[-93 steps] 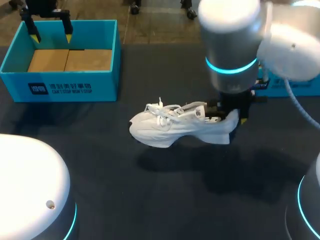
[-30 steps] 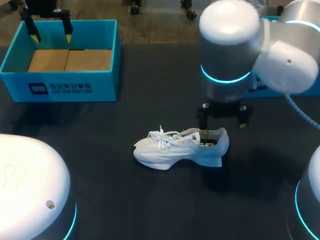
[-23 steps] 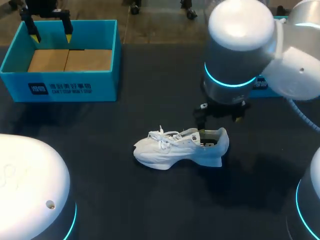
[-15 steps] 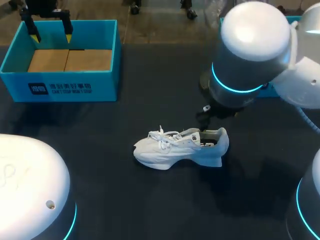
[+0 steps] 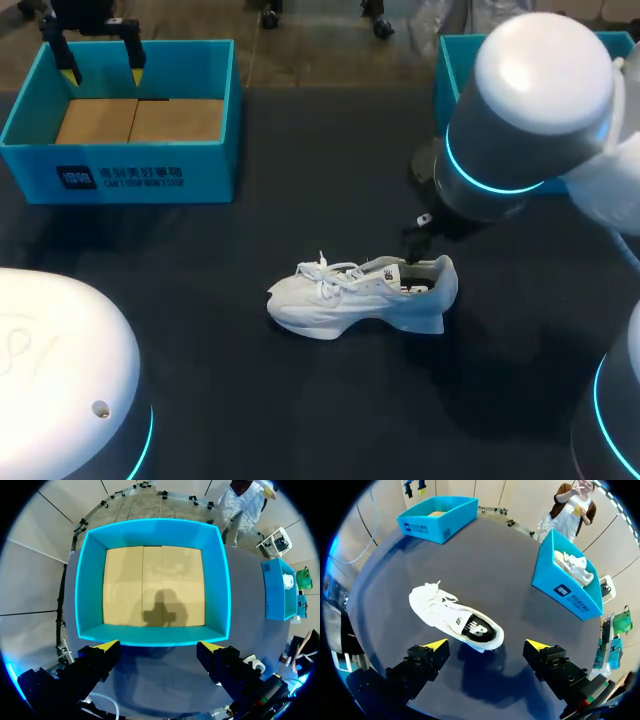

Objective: Take the shoe out of the shoebox, open the shoe tongue, remove and reinsert the insole, then place the shoe into the shoebox

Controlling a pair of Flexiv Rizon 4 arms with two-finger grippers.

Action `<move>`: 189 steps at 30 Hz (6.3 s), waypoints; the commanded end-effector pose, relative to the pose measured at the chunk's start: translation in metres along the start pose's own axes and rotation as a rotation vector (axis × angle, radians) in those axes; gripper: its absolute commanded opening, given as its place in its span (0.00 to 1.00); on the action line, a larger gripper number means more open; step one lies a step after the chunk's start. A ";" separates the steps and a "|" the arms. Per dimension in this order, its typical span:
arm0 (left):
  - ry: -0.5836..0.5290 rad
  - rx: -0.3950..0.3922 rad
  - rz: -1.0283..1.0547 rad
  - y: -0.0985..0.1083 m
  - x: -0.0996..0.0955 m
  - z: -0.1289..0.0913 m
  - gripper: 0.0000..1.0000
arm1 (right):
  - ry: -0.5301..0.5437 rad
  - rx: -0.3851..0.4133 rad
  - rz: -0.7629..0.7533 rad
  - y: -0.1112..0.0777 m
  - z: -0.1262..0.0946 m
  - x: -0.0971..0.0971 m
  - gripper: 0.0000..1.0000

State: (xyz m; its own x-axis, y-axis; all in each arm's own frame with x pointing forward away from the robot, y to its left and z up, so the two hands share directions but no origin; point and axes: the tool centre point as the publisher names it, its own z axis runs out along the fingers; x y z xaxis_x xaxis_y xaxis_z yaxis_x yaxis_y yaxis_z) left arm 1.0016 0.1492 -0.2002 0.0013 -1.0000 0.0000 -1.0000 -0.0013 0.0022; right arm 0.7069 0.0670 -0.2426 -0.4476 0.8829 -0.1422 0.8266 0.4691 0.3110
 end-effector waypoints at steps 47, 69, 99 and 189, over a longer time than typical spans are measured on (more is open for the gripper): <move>0.000 0.001 0.000 0.001 0.000 0.000 1.00 | 0.495 -0.268 -1.018 -0.030 0.013 -0.074 1.00; 0.000 0.001 0.000 0.001 0.000 0.000 1.00 | 0.658 -0.505 -0.939 -0.063 0.084 -0.089 1.00; 0.000 0.001 0.000 0.001 0.000 0.000 1.00 | 0.709 -0.671 -0.804 -0.046 0.141 -0.061 1.00; 0.000 0.001 0.000 0.001 0.000 0.000 1.00 | 0.778 -0.696 -0.748 -0.020 0.180 0.035 0.00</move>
State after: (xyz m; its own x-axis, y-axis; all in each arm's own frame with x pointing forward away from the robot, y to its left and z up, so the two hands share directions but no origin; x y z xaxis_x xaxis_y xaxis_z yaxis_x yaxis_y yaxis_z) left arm 1.0016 0.1492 -0.2002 0.0013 -1.0000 -0.0001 -1.0000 -0.0013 0.0022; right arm 0.7368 0.0869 -0.4176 -0.9984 0.0531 0.0177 0.0429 0.5231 0.8512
